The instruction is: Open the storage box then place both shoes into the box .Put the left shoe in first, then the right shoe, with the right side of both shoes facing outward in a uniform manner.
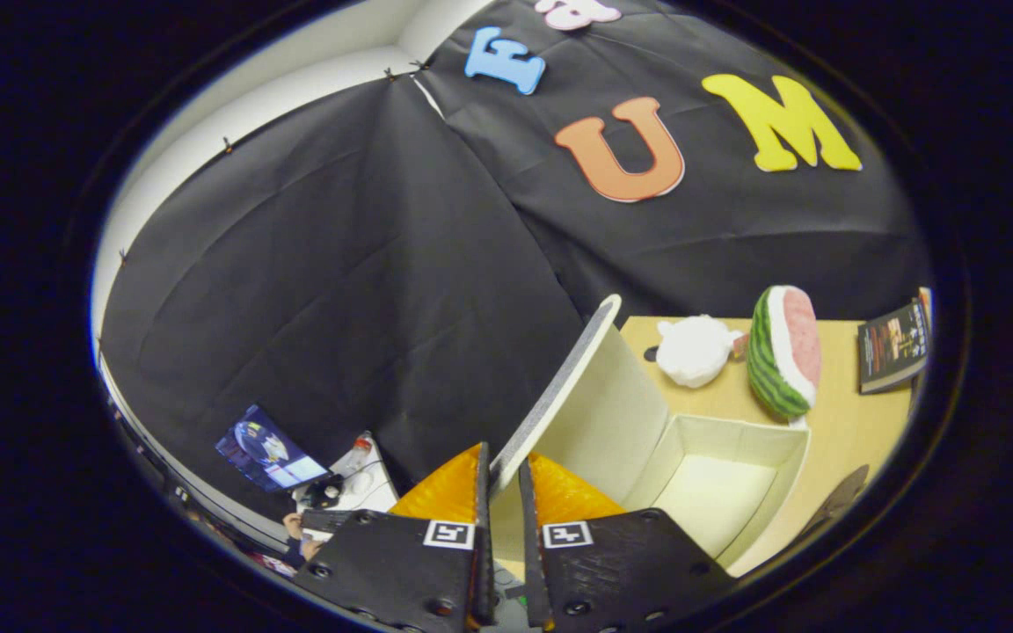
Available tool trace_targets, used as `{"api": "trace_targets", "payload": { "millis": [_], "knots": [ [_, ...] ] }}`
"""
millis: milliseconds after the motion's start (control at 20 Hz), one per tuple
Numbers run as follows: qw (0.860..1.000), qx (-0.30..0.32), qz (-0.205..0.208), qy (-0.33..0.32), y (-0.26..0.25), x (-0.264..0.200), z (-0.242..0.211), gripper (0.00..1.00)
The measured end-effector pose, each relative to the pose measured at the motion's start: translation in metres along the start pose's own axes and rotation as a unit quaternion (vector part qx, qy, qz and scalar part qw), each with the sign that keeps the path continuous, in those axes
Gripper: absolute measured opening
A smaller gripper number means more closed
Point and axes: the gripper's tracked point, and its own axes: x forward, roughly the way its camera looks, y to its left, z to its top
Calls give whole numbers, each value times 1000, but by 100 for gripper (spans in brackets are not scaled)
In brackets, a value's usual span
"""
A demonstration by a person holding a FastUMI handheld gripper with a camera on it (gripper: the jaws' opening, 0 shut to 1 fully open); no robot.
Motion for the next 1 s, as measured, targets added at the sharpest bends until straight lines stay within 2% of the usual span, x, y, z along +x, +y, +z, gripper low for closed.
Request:
{"api": "trace_targets", "payload": {
  "millis": [150,300,500,700,1000],
  "knots": [
    [999,-45,-4,-6,21,20,-2,30],
    [997,-81,-8,-11,39,32,-5,65],
    [996,-88,-17,-14,41,36,-10,87],
    [992,-86,-75,-53,15,13,0,95],
    [972,-85,-181,-120,-51,-57,11,96]
  ]
}}
